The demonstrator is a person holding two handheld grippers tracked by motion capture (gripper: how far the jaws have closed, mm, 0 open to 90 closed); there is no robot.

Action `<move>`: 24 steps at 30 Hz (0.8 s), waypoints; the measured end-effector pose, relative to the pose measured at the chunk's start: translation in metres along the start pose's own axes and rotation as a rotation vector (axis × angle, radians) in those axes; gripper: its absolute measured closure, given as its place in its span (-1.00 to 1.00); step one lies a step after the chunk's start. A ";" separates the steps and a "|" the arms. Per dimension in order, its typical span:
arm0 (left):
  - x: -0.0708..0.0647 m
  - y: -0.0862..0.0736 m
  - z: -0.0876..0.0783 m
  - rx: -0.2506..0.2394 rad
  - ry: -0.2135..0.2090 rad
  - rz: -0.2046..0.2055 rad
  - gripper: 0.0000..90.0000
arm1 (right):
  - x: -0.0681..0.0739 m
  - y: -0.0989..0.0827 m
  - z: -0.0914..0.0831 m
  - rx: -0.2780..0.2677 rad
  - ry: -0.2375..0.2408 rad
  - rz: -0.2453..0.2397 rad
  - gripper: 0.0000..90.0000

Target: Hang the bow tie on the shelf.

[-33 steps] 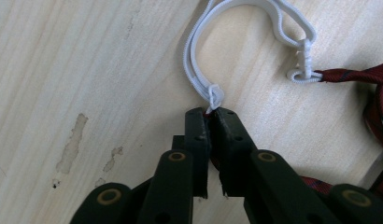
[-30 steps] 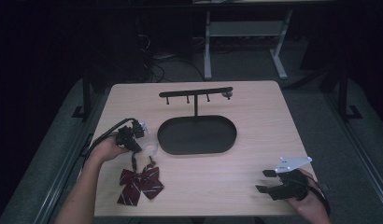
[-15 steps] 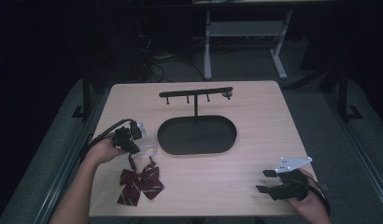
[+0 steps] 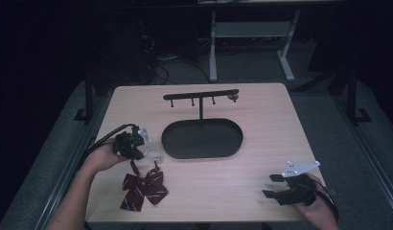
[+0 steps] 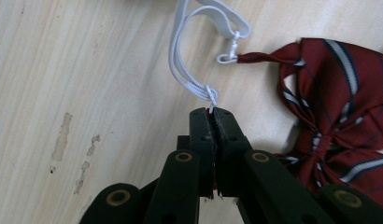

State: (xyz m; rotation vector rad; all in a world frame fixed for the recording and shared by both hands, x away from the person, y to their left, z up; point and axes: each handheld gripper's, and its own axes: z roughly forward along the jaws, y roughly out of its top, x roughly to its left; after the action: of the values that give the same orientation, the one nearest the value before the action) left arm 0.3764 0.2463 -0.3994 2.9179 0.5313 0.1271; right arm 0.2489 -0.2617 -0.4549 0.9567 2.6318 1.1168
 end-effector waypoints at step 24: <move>-0.025 0.015 -0.040 0.011 0.035 0.125 0.94 | -0.001 0.000 -0.001 -0.002 -0.002 0.003 -0.24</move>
State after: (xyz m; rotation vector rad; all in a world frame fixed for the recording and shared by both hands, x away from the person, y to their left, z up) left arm 0.3537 0.2302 -0.3584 2.9637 0.3548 0.1931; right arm 0.2492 -0.2630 -0.4543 0.9617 2.6277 1.1181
